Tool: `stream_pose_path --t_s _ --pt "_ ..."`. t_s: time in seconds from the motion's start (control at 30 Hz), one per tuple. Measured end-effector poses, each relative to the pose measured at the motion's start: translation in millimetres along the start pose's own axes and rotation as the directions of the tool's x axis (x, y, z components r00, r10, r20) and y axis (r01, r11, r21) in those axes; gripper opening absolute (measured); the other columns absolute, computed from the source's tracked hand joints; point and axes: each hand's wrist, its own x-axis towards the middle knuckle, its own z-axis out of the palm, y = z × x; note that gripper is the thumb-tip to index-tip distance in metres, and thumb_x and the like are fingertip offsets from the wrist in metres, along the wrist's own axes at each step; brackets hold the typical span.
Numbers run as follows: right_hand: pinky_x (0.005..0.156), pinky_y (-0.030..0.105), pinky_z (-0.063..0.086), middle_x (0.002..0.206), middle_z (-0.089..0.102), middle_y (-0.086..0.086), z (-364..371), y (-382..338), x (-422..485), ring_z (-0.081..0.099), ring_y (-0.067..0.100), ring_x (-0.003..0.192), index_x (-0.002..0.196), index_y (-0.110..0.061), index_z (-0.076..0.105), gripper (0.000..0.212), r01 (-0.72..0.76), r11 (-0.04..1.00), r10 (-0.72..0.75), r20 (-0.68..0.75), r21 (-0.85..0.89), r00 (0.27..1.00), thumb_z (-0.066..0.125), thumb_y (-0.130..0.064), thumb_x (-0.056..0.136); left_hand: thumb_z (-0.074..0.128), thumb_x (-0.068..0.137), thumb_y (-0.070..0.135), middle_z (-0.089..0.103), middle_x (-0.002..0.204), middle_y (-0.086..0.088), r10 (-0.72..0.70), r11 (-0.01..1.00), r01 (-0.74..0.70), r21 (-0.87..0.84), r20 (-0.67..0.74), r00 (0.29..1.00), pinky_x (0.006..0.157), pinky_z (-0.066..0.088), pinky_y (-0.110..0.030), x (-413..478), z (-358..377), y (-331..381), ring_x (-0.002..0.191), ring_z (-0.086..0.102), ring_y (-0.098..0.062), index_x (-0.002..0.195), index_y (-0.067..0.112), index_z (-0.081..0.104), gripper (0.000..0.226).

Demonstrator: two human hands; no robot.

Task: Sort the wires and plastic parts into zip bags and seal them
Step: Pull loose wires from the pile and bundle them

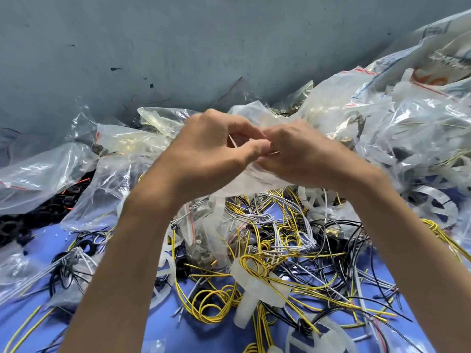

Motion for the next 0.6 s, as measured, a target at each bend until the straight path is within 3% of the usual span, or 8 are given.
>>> stream_pose_path --t_s 0.1,0.2,0.23,0.3,0.4,0.5,0.53,0.6 --pt "0.060 0.015 0.036 0.068 0.059 -0.006 0.6 0.9 -2.5 0.045 0.003 0.063 0.092 -0.011 0.069 0.018 0.120 0.993 -0.119 0.074 -0.009 0.990 0.052 -0.016 0.089 0.069 0.083 0.034 0.059 0.054 0.021 -0.024 0.999 0.025 0.024 -0.038 0.999 0.053 0.037 -0.007 0.4 -2.4 -1.6 0.053 0.053 0.005 0.085 0.028 0.072 0.007" --pt "0.065 0.031 0.051 0.076 0.069 0.004 2.6 -0.7 1.7 0.063 0.014 0.065 0.088 -0.012 0.074 0.017 0.055 0.995 -0.024 -0.355 0.079 0.935 0.058 -0.016 0.086 0.069 0.083 0.038 0.060 0.068 0.017 -0.093 0.994 0.100 0.036 -0.176 0.980 0.055 0.036 -0.004 3.9 -4.0 -8.0 0.057 0.052 0.004 0.101 0.025 0.071 0.022" --pt "0.064 0.028 0.050 0.073 0.068 0.003 1.1 -4.1 2.6 0.061 0.012 0.061 0.081 -0.011 0.072 0.016 0.055 0.991 0.012 -0.488 0.122 0.873 0.057 -0.015 0.082 0.069 0.082 0.040 0.061 0.075 0.015 -0.123 0.989 0.138 0.046 -0.242 0.962 0.056 0.036 -0.005 5.5 -4.8 -10.4 0.061 0.052 0.002 0.107 0.024 0.070 0.029" --pt "0.056 0.018 0.039 0.059 0.057 -0.005 -2.4 -8.9 2.1 0.049 0.005 0.052 0.067 -0.014 0.064 0.014 0.077 0.979 0.040 -0.547 0.189 0.836 0.053 -0.018 0.075 0.068 0.083 0.041 0.063 0.089 0.008 -0.172 0.979 0.199 0.037 -0.369 0.913 0.061 0.039 -0.006 7.7 -7.5 -14.3 0.072 0.057 -0.004 0.116 0.021 0.067 0.038" --pt "0.046 0.020 0.029 0.045 0.040 -0.005 -5.1 -6.4 0.5 0.035 0.007 0.044 0.053 -0.016 0.050 0.021 0.035 0.978 0.039 -0.348 0.204 0.937 0.047 -0.027 0.070 0.066 0.084 0.037 0.064 0.094 0.002 -0.205 0.970 0.241 0.001 -0.524 0.827 0.084 0.046 -0.019 9.4 -10.9 -18.2 0.095 0.063 -0.017 0.124 0.018 0.061 0.045" --pt "0.047 0.026 0.039 0.051 0.057 0.003 -6.0 4.3 -1.8 0.048 0.009 0.044 0.066 -0.005 0.065 0.027 0.004 0.999 -0.010 0.114 0.051 0.993 0.053 -0.025 0.079 0.062 0.083 0.035 0.068 0.088 -0.006 -0.215 0.970 0.242 -0.033 -0.590 0.778 0.093 0.049 -0.034 10.3 -11.6 -19.6 0.102 0.063 -0.026 0.128 0.013 0.058 0.050" --pt "0.051 0.024 0.044 0.060 0.065 -0.001 -4.9 7.1 -3.7 0.057 0.006 0.051 0.076 -0.010 0.070 0.021 -0.003 1.000 0.012 0.331 -0.029 0.944 0.056 -0.024 0.083 0.062 0.083 0.034 0.070 0.090 -0.006 -0.219 0.968 0.248 -0.034 -0.594 0.774 0.093 0.049 -0.036 10.5 -11.4 -19.4 0.102 0.063 -0.026 0.129 0.013 0.057 0.051" --pt "0.062 0.020 0.050 0.078 0.072 -0.008 2.1 13.1 -8.4 0.065 0.001 0.068 0.094 -0.025 0.071 0.014 -0.054 0.986 0.144 0.642 -0.158 0.753 0.064 -0.032 0.084 0.061 0.083 0.034 0.068 0.089 0.007 -0.223 0.965 0.260 -0.021 -0.581 0.783 0.093 0.048 -0.034 10.3 -10.8 -18.5 0.102 0.062 -0.023 0.129 0.014 0.057 0.050"
